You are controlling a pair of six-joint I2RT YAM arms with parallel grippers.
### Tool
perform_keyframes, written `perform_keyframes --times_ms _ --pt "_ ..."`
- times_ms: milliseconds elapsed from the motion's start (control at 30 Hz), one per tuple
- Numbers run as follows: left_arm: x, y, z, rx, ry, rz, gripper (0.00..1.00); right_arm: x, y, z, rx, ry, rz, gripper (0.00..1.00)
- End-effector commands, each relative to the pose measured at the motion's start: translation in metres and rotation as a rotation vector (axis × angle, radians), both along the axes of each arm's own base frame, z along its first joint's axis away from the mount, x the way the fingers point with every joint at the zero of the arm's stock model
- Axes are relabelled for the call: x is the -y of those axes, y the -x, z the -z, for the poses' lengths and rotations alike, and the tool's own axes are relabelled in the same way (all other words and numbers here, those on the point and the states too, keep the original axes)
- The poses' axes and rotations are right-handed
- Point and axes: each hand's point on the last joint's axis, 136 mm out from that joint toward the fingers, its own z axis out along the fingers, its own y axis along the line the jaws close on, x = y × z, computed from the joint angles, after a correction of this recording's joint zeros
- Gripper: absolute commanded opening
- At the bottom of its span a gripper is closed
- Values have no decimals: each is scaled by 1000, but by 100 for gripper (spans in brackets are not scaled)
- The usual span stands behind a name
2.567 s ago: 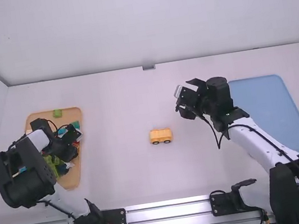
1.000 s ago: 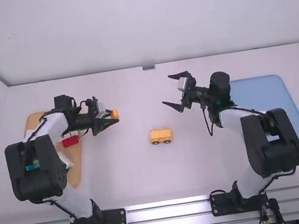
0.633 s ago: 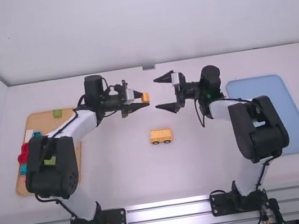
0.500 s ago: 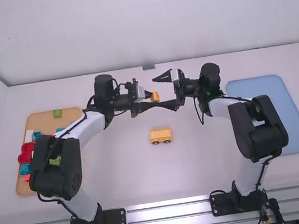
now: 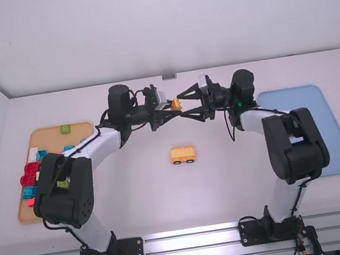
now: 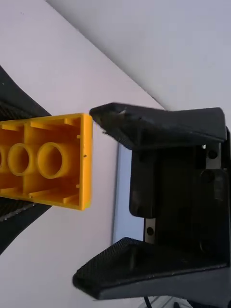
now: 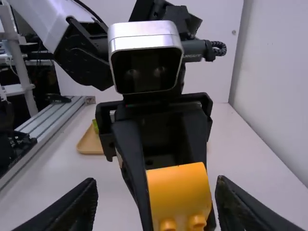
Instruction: Assemble lego blocks to make yellow taxi
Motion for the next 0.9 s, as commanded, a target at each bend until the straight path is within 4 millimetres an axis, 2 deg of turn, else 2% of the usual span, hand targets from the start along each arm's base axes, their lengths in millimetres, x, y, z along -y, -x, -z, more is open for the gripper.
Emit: perform_keyframes --times_ms 0,133,433,467,633,700,867 --pt "1 10 -12 15 23 36 2 -3 0 -5 12 -1 -27 63" --pt "3 19 -17 25 44 92 2 -1 -1 -5 11 -1 -19 63" --pt "5 20 -17 27 44 96 2 -8 -3 -6 17 -5 -5 59" --pt "5 20 -17 27 44 96 2 -8 -2 -6 17 -5 -7 55" --pt "5 20 -17 26 44 96 2 -9 -2 -6 18 -6 -9 47" --pt "5 20 -17 24 44 96 1 -8 -2 -6 36 -6 -7 39" --pt "5 20 -17 25 43 96 2 -8 -2 -6 42 -7 -9 28"
